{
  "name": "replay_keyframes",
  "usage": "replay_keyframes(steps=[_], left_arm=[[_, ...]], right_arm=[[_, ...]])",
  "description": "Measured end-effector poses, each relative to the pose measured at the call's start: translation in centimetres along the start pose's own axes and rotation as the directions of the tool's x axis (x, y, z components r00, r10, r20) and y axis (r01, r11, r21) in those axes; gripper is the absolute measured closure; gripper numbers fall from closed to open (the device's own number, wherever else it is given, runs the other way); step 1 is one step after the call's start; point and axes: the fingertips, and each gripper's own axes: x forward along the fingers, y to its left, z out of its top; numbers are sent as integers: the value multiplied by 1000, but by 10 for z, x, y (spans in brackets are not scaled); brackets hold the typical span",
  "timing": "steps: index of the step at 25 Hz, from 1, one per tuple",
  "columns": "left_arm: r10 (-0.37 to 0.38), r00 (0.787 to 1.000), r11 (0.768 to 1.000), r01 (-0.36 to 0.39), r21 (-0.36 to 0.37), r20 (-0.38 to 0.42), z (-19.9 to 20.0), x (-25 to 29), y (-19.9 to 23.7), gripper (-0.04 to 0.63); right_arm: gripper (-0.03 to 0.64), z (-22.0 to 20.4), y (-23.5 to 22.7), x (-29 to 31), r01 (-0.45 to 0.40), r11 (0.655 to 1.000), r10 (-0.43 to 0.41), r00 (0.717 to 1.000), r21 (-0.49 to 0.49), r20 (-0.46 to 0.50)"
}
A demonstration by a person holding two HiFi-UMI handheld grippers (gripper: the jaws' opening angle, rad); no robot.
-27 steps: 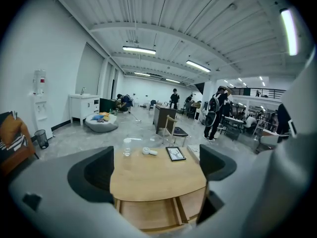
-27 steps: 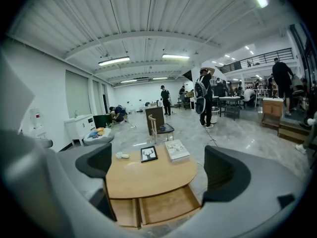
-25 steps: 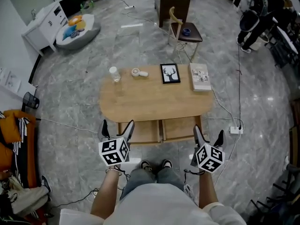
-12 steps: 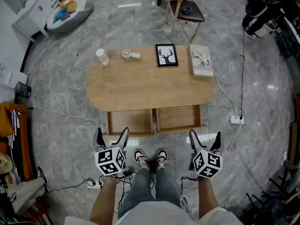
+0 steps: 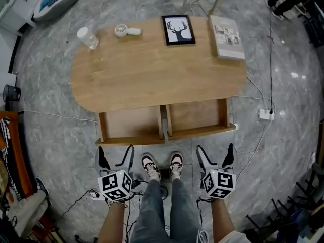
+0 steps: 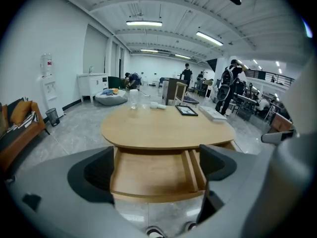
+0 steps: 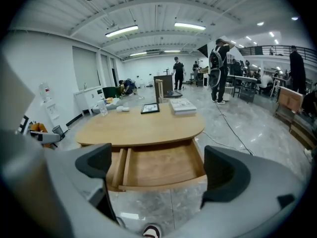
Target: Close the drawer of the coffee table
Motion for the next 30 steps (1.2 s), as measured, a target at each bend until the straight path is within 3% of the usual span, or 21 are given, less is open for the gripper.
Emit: replay_keyframes(steps=[4,10,16,30], left_arm=[[44,999,999,-44,27,9,-38,9,11,60],[50,997,998,-49,26,-65,-108,18,17,60],[55,992,998,-51,37,-114,-151,26,20,60],[48,987,996,-36,77,-154,-177,48,-2,61]], right_arm=[[29,-49,-7,23,0,1000,0,1000,-7,-26],[29,-115,-23,58,-2,999,1,1000,-48,-20],[29,-164,-31,88,-11,997,8,999,-78,-35],[29,-225,-41,140,-40,994,38,999,-98,-17]])
